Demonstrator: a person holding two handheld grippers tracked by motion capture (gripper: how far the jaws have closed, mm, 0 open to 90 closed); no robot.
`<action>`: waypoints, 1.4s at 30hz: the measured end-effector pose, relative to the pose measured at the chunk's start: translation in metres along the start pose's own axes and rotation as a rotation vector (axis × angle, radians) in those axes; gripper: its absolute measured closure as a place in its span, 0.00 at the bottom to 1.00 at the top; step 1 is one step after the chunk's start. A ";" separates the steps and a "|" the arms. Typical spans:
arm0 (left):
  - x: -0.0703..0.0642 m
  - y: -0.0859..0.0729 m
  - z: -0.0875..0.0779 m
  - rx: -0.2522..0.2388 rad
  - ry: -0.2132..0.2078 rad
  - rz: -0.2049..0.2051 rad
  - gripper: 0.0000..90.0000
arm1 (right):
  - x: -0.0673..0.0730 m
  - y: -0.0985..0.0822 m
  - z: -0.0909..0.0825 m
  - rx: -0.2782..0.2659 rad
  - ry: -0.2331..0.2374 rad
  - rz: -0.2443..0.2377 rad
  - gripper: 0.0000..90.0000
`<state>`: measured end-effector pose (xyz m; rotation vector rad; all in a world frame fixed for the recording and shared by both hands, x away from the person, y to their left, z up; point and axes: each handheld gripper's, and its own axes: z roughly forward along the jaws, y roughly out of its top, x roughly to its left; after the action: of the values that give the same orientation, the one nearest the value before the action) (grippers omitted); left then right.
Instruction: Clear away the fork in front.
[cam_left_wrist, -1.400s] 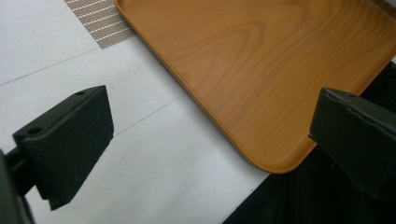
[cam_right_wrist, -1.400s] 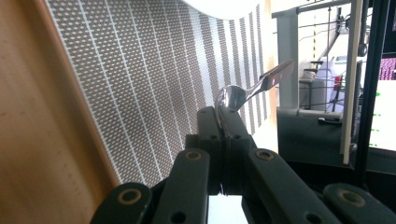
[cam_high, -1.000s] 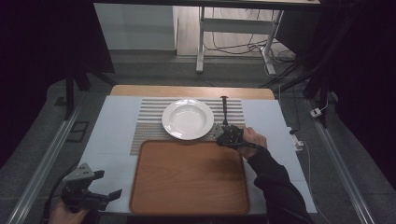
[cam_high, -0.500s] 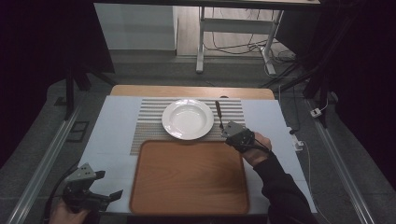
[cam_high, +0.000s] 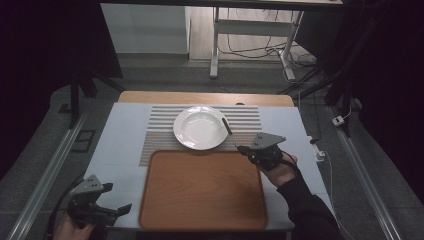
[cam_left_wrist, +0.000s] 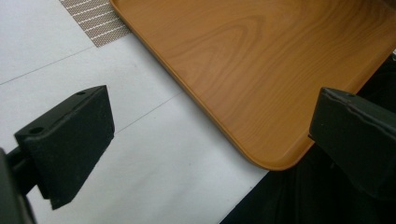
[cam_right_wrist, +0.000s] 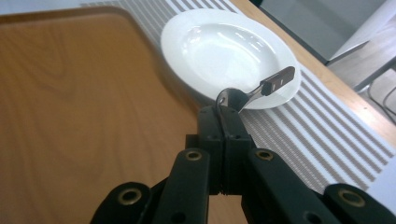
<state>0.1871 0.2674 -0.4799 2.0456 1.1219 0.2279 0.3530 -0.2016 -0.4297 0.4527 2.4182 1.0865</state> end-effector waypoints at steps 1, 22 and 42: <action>0.000 0.000 0.000 0.001 0.002 0.003 0.00 | 0.002 -0.001 -0.003 -0.008 0.022 0.018 1.00; -0.006 0.014 0.009 -0.040 -0.101 0.060 0.00 | 0.027 -0.011 -0.027 -0.112 0.292 0.099 1.00; -0.026 0.052 0.049 -0.030 -0.157 0.187 0.00 | 0.048 -0.016 -0.041 -0.182 0.500 0.107 1.00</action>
<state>0.2287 0.2046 -0.4721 2.1034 0.8278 0.1718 0.2898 -0.2147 -0.4301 0.2741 2.6987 1.6100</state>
